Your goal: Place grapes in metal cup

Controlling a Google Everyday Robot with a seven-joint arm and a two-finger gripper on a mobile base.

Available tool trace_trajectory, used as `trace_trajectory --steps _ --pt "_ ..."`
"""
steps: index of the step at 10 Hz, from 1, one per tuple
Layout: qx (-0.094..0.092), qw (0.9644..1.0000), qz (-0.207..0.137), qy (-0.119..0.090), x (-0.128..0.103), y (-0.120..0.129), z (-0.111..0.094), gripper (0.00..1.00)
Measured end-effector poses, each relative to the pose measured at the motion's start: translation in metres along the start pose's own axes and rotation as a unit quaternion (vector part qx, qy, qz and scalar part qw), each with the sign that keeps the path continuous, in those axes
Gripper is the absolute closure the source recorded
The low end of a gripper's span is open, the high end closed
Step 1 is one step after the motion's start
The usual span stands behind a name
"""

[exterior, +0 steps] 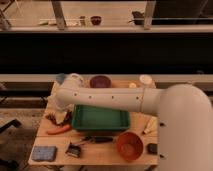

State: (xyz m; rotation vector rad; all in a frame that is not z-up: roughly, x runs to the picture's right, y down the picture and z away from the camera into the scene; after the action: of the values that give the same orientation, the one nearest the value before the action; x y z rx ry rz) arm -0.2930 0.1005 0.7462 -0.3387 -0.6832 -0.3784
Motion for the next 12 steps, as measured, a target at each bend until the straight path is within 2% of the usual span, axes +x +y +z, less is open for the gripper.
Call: trace_trajectory --steps 3,4,6,7,9,12 --pt "-0.003 0.9998 -0.004 -0.021 -0.046 -0.035 0.050 0.20" --pt "-0.006 0.9997 -0.005 -0.023 -0.055 -0.041 0.063 0.20" --pt "-0.013 0.9997 -0.004 -0.020 -0.060 -0.048 0.081 0.20" --pt "-0.020 0.9996 -0.005 -0.019 -0.060 -0.047 0.088 0.20" --pt "-0.031 0.9994 -0.005 -0.012 -0.044 -0.040 0.091 0.20" --pt "-0.053 0.9986 0.000 0.006 0.003 -0.018 0.085 0.20"
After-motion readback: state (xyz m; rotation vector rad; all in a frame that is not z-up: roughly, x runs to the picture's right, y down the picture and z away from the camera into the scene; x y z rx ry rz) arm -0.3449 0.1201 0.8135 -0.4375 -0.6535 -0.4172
